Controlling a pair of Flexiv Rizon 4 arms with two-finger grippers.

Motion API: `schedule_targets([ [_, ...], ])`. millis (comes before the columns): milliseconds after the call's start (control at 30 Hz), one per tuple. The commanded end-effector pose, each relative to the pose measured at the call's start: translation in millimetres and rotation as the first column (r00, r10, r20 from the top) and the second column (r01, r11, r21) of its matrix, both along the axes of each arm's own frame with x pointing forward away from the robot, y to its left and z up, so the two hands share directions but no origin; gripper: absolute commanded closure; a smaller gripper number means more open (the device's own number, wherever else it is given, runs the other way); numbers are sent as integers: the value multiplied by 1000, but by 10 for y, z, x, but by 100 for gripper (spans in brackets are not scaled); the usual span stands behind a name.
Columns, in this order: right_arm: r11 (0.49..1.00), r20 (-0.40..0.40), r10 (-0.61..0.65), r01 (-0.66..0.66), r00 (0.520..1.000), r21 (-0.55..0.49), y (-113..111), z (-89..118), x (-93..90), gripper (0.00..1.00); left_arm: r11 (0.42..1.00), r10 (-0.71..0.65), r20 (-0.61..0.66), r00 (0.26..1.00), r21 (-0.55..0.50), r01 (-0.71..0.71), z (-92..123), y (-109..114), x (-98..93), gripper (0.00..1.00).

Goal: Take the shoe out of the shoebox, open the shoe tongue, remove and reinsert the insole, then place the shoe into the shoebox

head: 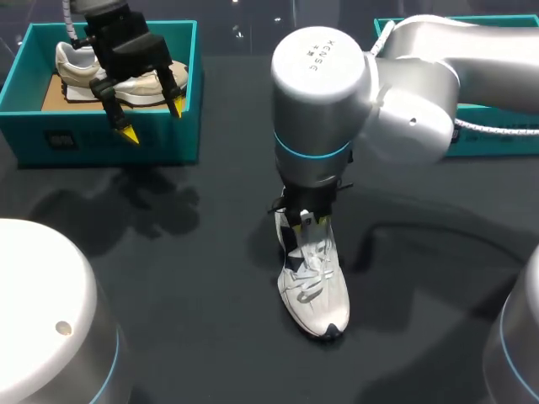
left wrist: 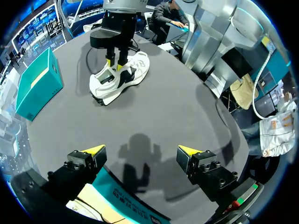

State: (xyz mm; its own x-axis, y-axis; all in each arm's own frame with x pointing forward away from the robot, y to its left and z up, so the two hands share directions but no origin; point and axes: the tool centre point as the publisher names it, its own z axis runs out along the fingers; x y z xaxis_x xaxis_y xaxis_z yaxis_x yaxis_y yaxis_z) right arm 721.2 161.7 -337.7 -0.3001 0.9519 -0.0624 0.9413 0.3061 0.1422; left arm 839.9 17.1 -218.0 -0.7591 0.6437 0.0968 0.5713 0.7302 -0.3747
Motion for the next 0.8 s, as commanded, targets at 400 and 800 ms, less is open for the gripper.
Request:
schedule_targets([
  [400, 996, 60, 76, -73, 995, -48, 53, 354, -49, 61, 1000, 0, 3, 1000, 0, 0, 4, 10, -10, 0],
  [800, 610, 120, 790, -791, 601, -55, -31, 562, 5, 0, 1000, 0, 3, 1000, 0, 0, 4, 10, -10, 0],
])
